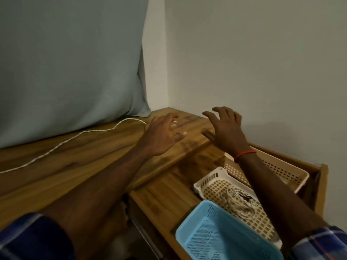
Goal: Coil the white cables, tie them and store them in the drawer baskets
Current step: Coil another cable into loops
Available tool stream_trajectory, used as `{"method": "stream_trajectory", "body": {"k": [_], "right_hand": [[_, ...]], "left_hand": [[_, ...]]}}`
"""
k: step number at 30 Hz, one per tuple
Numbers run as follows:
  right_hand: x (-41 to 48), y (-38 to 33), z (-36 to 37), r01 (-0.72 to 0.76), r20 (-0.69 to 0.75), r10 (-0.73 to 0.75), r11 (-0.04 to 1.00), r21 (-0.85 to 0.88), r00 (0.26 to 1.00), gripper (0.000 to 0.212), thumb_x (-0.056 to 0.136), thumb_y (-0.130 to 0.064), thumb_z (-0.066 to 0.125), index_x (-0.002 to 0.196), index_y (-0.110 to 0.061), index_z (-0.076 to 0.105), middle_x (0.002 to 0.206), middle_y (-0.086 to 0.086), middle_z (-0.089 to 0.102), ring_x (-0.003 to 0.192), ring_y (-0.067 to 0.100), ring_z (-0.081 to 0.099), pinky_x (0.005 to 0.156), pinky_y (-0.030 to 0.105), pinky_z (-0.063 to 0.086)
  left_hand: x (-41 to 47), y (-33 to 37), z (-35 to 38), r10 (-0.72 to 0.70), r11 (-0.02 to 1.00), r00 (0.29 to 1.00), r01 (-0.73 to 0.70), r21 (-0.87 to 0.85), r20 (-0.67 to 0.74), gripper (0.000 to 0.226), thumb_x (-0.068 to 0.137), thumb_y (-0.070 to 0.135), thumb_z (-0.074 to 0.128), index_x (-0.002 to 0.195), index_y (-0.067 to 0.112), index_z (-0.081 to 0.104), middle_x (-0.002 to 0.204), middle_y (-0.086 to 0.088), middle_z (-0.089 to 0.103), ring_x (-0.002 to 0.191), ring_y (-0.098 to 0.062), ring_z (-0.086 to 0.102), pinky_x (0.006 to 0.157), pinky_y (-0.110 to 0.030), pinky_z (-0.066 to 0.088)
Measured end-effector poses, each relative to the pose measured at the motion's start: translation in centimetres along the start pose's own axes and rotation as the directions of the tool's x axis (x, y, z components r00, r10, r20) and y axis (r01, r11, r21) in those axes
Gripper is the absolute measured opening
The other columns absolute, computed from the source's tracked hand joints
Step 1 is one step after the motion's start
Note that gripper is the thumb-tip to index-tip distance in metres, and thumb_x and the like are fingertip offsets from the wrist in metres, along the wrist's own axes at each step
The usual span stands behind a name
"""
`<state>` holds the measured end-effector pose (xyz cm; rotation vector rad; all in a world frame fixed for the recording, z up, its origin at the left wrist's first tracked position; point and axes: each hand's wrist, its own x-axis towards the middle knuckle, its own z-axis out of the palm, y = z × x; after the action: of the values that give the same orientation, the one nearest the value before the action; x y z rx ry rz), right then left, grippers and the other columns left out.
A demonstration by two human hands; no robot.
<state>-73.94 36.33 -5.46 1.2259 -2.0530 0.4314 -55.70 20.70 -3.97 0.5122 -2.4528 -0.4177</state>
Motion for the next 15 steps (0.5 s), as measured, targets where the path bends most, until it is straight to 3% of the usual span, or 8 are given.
{"method": "stream_trajectory", "body": {"k": [10,15], "right_hand": [[6.4,-13.1,-0.9,0.216,-0.101,-0.205,0.97,0.109,0.973,0.055,0.089,-0.053,0.064,0.137,-0.028,0.054,0.138,0.008,0.054,0.133,0.03,0.042,0.107,0.049,0.028],[8.0,-20.0,0.6,0.3,-0.086,-0.289,0.936,0.184,0.953,0.053,0.089,-0.055,0.062,0.135,-0.031,0.054,0.139,0.006,0.054,0.134,0.028,0.041,0.108,0.048,0.026]], "left_hand": [[-4.3,-7.2,-9.4,-0.086,0.974,0.989,0.109,0.2,-0.118,0.068,0.087,0.07,0.055,0.143,0.034,0.042,0.149,0.005,0.049,0.139,-0.022,0.039,0.112,-0.052,0.033],[-7.9,-12.0,-14.0,-0.199,0.955,0.967,0.228,0.19,-0.157,0.069,0.083,0.072,0.055,0.14,0.033,0.046,0.144,0.006,0.053,0.135,-0.021,0.041,0.109,-0.05,0.037]]}}
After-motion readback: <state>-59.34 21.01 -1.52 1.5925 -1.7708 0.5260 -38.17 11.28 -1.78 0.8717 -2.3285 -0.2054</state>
